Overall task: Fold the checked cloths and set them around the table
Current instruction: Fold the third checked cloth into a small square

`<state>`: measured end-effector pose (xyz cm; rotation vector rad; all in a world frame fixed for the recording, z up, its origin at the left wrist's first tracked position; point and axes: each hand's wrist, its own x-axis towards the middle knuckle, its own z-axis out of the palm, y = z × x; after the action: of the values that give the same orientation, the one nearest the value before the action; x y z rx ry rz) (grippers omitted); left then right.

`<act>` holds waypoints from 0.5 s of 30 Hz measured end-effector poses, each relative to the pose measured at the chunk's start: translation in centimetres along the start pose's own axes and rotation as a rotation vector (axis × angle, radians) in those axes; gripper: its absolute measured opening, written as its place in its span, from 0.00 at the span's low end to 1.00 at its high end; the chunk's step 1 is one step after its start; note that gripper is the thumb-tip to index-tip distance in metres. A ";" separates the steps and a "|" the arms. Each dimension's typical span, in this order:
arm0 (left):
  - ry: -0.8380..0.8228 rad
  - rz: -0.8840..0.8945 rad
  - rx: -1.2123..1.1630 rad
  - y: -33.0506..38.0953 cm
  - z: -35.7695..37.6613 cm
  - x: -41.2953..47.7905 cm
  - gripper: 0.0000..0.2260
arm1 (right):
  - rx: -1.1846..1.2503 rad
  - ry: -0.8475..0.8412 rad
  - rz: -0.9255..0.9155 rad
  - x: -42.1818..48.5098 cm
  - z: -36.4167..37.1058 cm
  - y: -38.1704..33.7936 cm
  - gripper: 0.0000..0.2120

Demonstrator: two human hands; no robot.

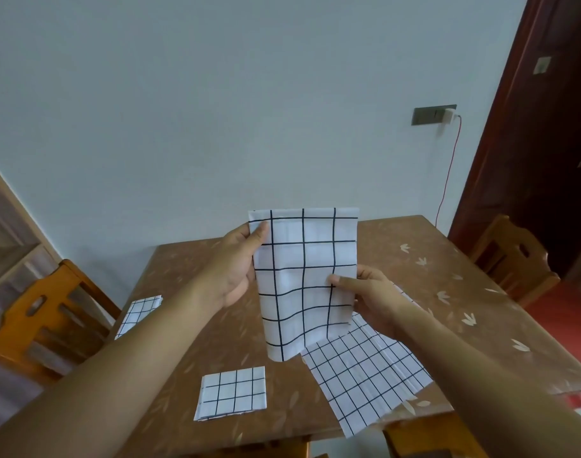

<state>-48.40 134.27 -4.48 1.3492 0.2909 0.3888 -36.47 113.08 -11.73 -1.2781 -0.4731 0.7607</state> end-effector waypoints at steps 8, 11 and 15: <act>-0.001 -0.176 0.049 -3.3 -1.4 -1.5 0.14 | 0.161 0.152 -0.005 0.2 1.9 -0.4 0.05; 0.056 -0.158 0.154 -4.7 -1.7 -1.7 0.10 | 0.144 0.150 0.006 0.5 1.9 -0.2 0.05; 0.060 -0.143 0.211 -4.0 -2.3 -1.8 0.11 | 0.066 0.133 -0.001 0.8 2.2 -0.3 0.08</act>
<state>-50.53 134.82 -8.91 1.5143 0.4864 0.2851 -37.41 115.09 -10.94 -1.2581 -0.3389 0.6804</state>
